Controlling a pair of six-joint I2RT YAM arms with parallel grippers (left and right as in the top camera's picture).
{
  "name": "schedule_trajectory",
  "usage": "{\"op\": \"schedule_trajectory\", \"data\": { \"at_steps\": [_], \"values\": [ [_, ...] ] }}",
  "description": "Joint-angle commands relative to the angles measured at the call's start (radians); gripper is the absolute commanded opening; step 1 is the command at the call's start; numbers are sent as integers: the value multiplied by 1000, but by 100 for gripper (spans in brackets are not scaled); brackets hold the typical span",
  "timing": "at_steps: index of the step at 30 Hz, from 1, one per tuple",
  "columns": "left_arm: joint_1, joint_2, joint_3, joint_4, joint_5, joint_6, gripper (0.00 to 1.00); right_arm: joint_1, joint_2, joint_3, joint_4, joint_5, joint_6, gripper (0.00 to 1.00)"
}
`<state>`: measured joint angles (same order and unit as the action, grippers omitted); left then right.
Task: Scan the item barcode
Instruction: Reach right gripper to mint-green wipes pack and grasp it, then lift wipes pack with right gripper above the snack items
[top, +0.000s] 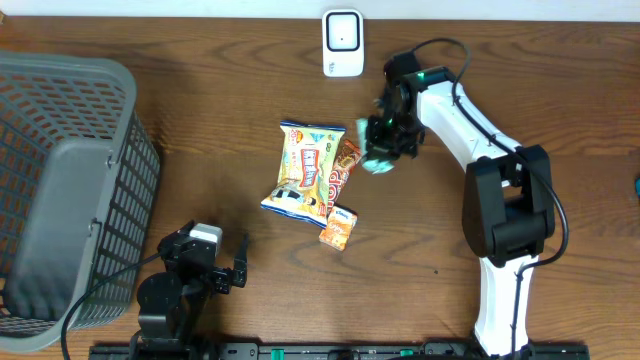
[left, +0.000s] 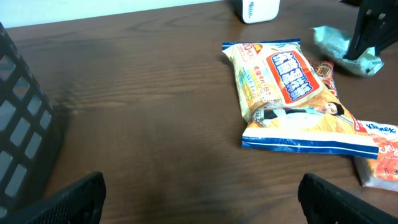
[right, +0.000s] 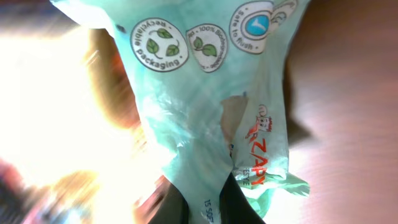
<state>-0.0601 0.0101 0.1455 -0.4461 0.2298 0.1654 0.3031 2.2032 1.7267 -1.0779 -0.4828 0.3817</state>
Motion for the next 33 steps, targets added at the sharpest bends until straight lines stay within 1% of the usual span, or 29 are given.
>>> {"op": "schedule_trajectory", "data": {
  "at_steps": [1, 6, 8, 10, 12, 15, 17, 19, 23, 25, 28, 29, 33],
  "values": [
    [-2, -6, -13, -21, -3, 14, 99, -6, -73, -9, -27, -429, -163, 1],
    [-2, -6, -13, -21, -3, 14, 98, -9, -110, -9, -69, -595, -241, 1],
    [-2, -6, -13, -21, -3, 14, 98, -9, -114, -9, -92, -735, -345, 1],
    [-2, -6, -13, -21, -3, 14, 98, -9, -114, -9, -134, -906, -491, 1],
    [-2, -6, -13, -21, -3, 14, 98, -8, -114, -10, -195, -995, -565, 2],
    [-2, -6, -13, -21, -3, 14, 99, -4, -114, -10, -299, -1058, -570, 2],
    [-2, -6, -13, -21, -3, 14, 98, 4, -114, -10, -391, -1078, -541, 1],
    [-2, -6, -13, -21, -3, 14, 98, 6, -114, -10, -432, -1079, -497, 1],
    [-2, -6, -13, -21, -3, 14, 99, 5, -114, -10, -508, -1079, -519, 1],
    [-2, -6, -13, -21, -3, 14, 98, 3, -114, -10, -509, -1079, -600, 1],
    [-2, -6, -13, -21, -3, 14, 98, 3, -114, -10, -509, -1071, -856, 1],
    [-2, -6, -13, -21, -3, 14, 98, 5, -114, -10, -516, -1062, -907, 1],
    [-2, -6, -13, -21, -3, 14, 98, 16, -114, -10, -598, -990, -1201, 1]
  ]
}}
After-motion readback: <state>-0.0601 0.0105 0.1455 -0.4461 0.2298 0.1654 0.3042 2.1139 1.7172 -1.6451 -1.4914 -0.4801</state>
